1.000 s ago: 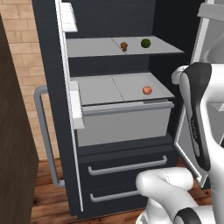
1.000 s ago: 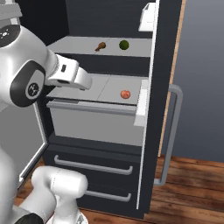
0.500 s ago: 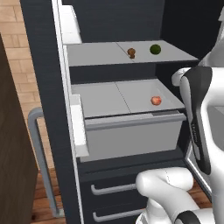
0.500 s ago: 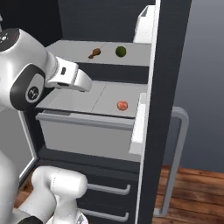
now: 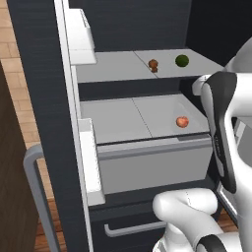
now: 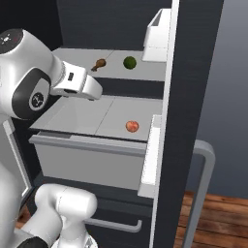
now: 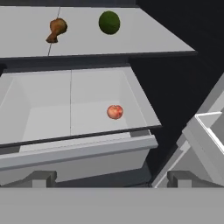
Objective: Open the fridge, remove the peach, lime, and chicken drumstick, and place them on any counter.
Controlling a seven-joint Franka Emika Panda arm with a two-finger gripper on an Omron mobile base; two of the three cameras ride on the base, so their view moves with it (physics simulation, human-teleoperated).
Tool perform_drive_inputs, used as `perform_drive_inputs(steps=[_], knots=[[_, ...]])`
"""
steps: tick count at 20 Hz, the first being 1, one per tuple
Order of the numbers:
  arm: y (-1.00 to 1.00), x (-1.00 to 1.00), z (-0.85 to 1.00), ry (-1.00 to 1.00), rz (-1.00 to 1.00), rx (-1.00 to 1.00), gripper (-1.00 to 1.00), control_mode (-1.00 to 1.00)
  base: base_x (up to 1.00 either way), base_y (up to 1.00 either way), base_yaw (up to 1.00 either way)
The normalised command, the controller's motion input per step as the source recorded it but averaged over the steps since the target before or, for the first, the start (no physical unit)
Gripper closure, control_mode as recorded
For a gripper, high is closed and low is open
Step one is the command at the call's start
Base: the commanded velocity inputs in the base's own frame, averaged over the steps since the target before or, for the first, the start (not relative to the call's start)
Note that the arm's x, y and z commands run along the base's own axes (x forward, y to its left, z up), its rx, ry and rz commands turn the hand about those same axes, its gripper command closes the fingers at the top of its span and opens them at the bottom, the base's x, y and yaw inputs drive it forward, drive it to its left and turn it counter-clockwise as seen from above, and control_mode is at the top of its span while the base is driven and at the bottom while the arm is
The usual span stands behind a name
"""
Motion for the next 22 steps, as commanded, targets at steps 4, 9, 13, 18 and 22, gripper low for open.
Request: perform_drive_inputs(steps=[4, 9, 13, 18, 22], knots=[[0.0, 0.0, 0.0, 0.0, 0.0, 0.0, -1.0, -1.0, 0.06, 0.0, 0.0], [0.0, 0.07, 0.0, 0.0, 0.0, 0.0, -1.0, -1.0, 0.0, 0.0, 0.0], [0.0, 0.1, -0.01, 0.0, 0.0, 0.0, -1.0, -1.0, 0.0, 0.0, 0.0], [0.07, 0.49, 0.0, -0.01, 0.12, 0.03, -1.0, -1.0, 0.0, 0.0, 0.0], [0.16, 0.72, 0.04, -0.06, 0.11, 0.0, -1.0, -1.0, 0.0, 0.0, 0.0]])
